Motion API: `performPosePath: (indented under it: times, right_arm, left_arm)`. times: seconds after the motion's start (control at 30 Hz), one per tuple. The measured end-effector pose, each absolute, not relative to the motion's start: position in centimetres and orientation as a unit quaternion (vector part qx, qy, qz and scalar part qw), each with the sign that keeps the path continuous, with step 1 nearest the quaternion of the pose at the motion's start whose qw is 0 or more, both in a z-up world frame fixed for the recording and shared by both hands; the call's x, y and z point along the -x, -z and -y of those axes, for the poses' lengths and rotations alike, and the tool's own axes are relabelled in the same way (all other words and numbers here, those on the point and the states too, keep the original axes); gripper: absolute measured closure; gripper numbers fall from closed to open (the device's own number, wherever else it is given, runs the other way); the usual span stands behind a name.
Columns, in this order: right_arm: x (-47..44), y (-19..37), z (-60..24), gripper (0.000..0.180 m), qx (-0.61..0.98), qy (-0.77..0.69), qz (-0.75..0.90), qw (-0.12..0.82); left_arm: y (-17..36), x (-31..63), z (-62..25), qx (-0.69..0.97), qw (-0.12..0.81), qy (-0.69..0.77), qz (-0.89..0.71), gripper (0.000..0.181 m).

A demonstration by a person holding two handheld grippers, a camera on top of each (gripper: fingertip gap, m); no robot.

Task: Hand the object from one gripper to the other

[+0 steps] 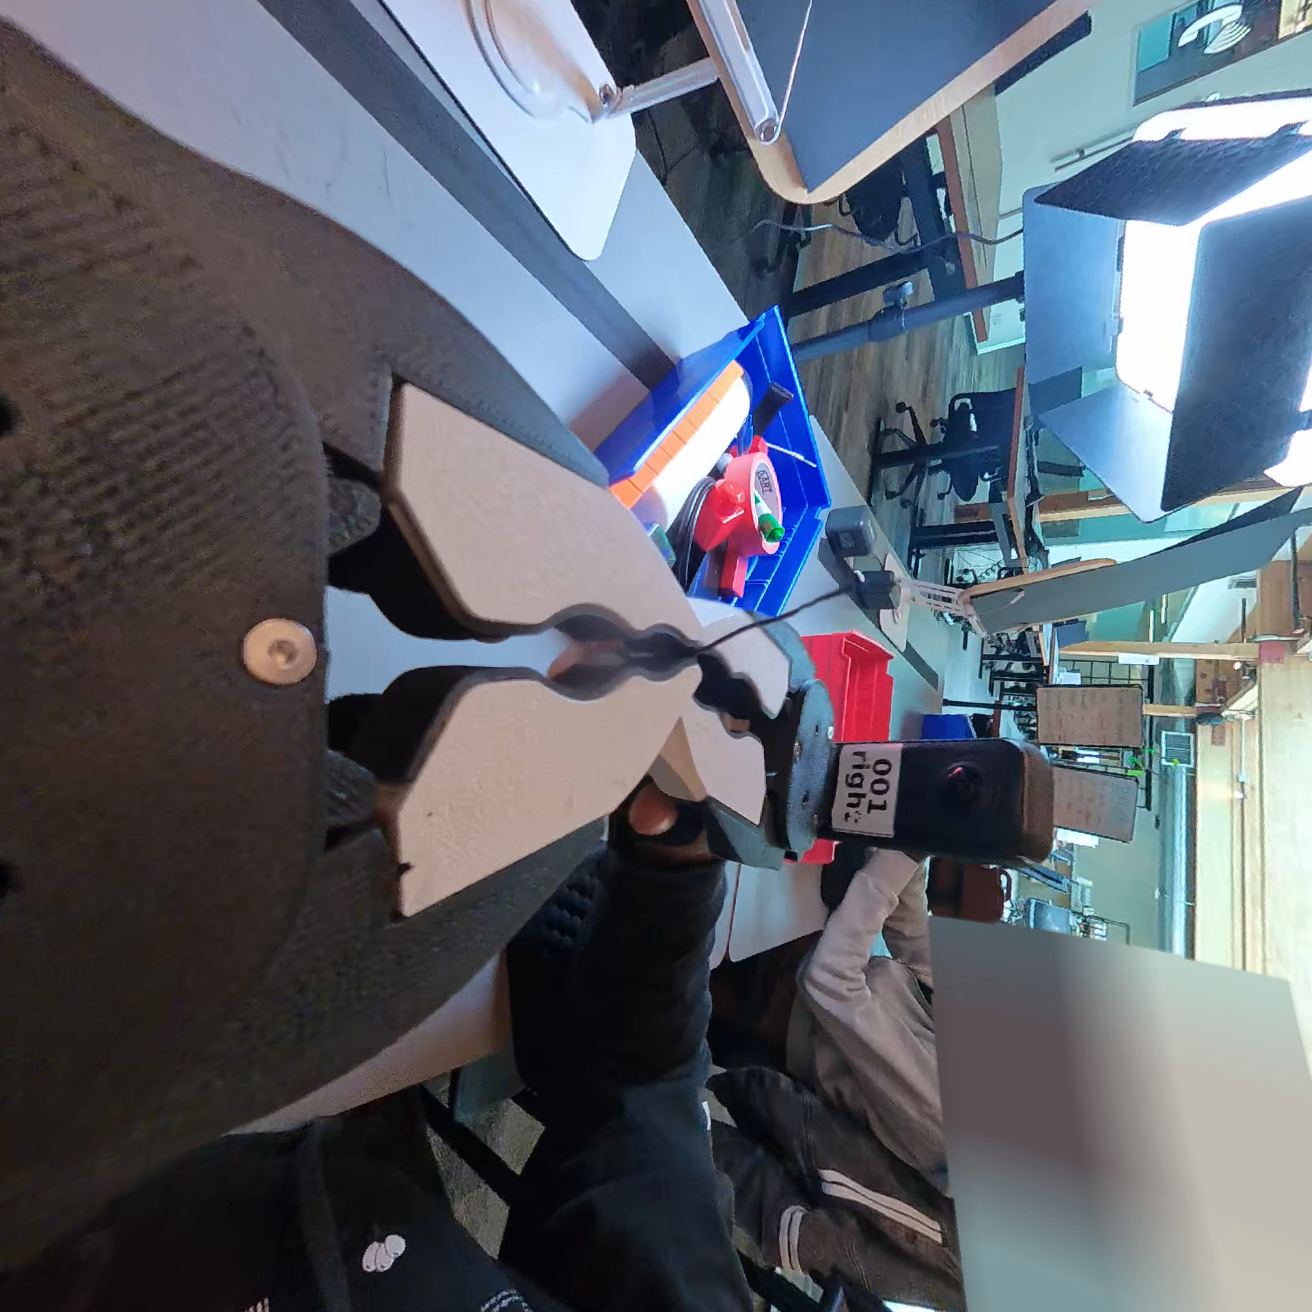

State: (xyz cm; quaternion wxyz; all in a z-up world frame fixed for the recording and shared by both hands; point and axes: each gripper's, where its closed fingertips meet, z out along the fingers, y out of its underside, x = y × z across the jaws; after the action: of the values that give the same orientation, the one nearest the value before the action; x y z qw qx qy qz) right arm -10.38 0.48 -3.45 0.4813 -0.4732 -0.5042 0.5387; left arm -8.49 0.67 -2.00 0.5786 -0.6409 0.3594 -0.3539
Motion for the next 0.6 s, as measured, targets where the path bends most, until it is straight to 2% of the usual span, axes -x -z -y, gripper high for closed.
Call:
performPosePath:
  times: [0.03,0.1,0.3,0.4,0.6]
  right_arm:
    - [10.0,3.3,-0.7,0.156,0.476,-0.537,0.508,0.477]
    - [9.0,2.3,-0.9,0.156,0.471,-0.556,0.498,0.471]
    - [9.1,1.9,-0.4,0.165,0.476,-0.586,0.48,0.447]
    - [9.5,2.3,-0.3,0.177,0.481,-0.602,0.468,0.432]
    - [9.2,1.9,-0.1,0.179,0.474,-0.635,0.455,0.406]
  left_arm:
    - [2.1,8.6,-0.7,0.644,0.575,0.353,-0.36,0.181]
    - [2.6,8.9,-0.8,0.653,0.566,0.346,-0.365,0.181]
    - [3.9,7.6,-0.7,0.661,0.55,0.329,-0.39,0.181]
    - [4.2,7.3,-0.7,0.662,0.549,0.326,-0.393,0.181]
    - [3.8,7.7,-0.6,0.654,0.556,0.331,-0.391,0.179]
